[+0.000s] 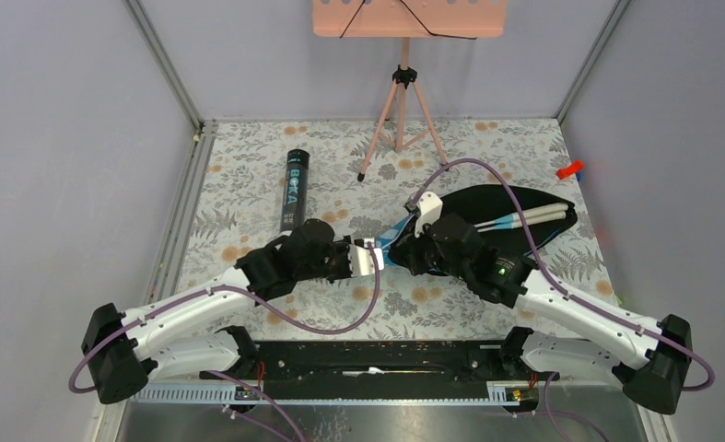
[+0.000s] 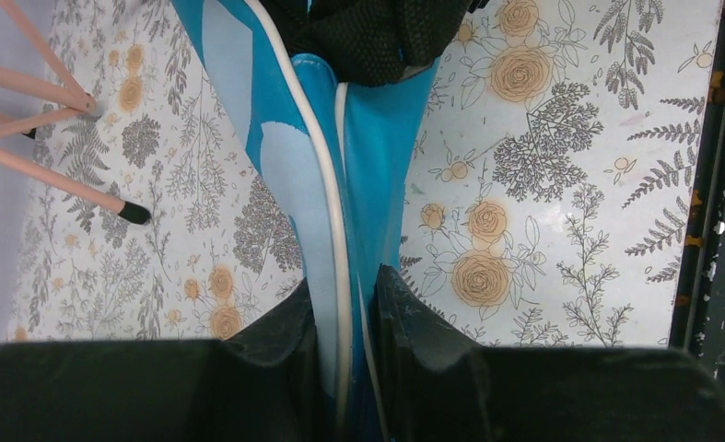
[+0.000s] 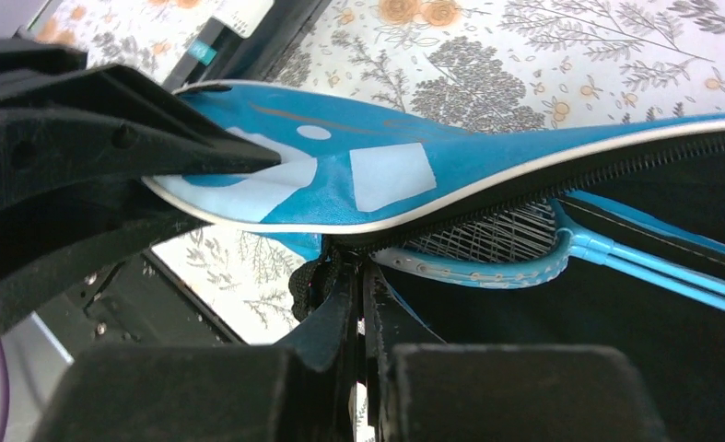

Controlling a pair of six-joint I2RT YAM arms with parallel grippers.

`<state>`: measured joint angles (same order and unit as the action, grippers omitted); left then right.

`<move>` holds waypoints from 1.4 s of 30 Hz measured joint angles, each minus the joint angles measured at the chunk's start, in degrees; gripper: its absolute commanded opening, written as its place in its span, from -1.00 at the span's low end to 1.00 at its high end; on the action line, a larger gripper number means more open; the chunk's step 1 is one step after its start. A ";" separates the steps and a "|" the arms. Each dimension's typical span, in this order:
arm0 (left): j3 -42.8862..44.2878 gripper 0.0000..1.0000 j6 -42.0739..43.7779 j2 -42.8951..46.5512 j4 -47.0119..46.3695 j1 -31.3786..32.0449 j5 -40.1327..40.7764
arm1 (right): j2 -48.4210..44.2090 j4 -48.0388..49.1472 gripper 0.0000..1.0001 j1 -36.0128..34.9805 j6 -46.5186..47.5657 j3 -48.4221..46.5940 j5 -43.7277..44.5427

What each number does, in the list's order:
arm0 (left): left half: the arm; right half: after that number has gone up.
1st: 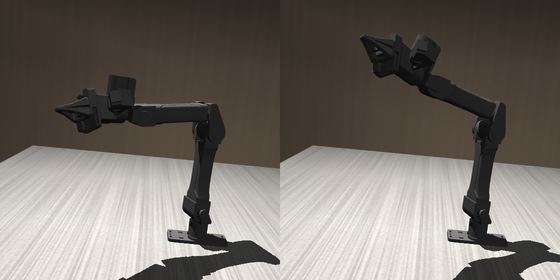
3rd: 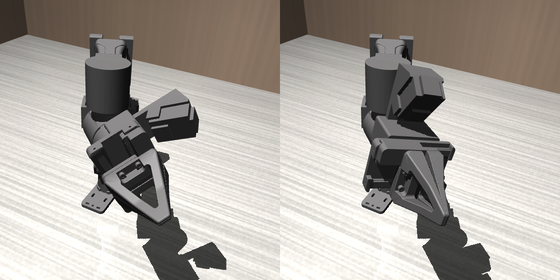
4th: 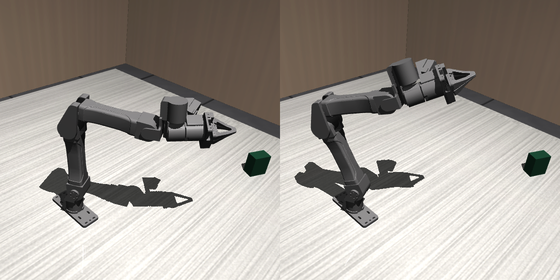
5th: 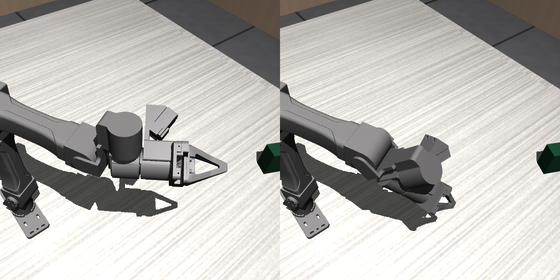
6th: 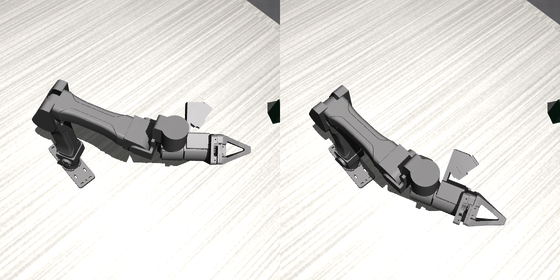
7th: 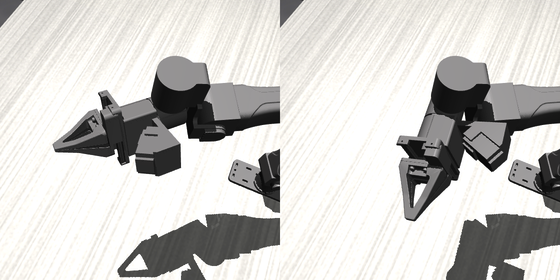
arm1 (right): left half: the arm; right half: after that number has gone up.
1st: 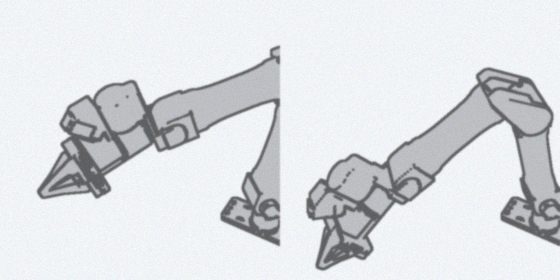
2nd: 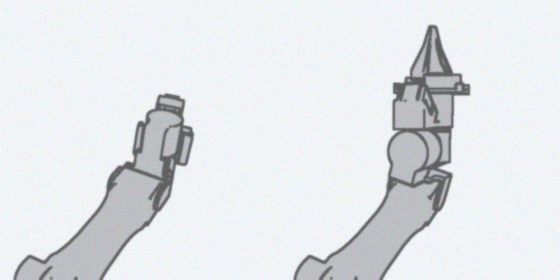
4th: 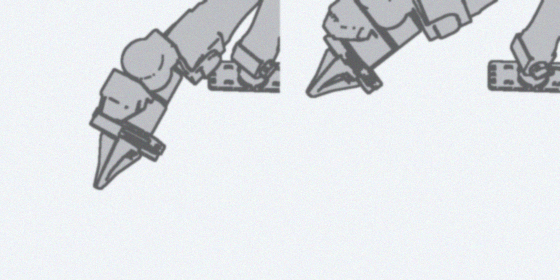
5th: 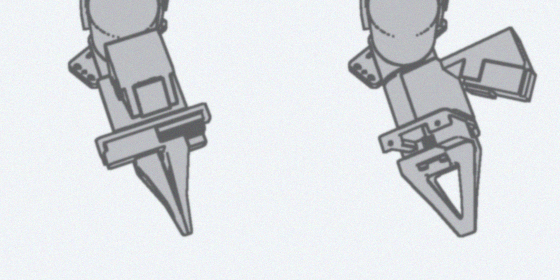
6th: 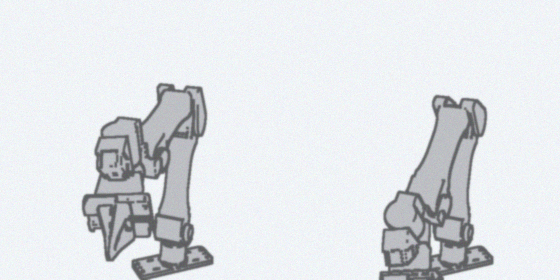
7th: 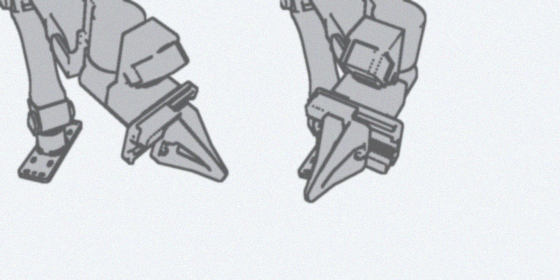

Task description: Pack up the badminton gear

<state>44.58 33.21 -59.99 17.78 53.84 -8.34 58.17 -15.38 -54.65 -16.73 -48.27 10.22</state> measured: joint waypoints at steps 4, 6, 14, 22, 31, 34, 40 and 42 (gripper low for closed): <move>-0.09 -1.00 1.60 0.72 0.63 -0.22 -0.74 | -1.44 -0.42 -1.00 2.47 4.48 0.63 -7.52; -0.22 -1.00 2.64 1.57 1.62 -0.48 -1.31 | -1.73 -0.74 -1.00 2.89 8.33 0.70 -10.45; -0.61 -1.00 4.81 2.80 1.81 -0.87 -2.08 | 3.98 -8.50 -1.00 2.95 9.29 -6.80 -7.26; -1.77 -1.00 4.92 2.93 1.36 -1.79 -1.16 | 11.47 -16.13 -1.00 2.93 -4.50 -13.75 -3.98; -2.97 -1.00 5.79 4.61 0.33 -5.22 -3.54 | 6.40 -10.14 -1.00 3.26 3.48 -8.28 -10.16; -3.06 -1.00 6.54 6.27 0.15 -7.67 -5.79 | 4.44 -7.80 -1.00 3.82 12.66 -7.10 -12.24; -4.72 -1.00 7.78 8.35 2.14 -11.56 -7.02 | 4.31 -10.97 -1.00 9.62 25.68 -5.09 -8.90; -5.09 -1.00 8.37 9.31 4.07 -12.70 -6.84 | 5.16 -13.66 -1.00 13.05 28.22 -3.69 -6.69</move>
<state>39.48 41.58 -50.68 21.85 41.15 -15.18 63.33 -29.04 -41.60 11.49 -51.96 3.53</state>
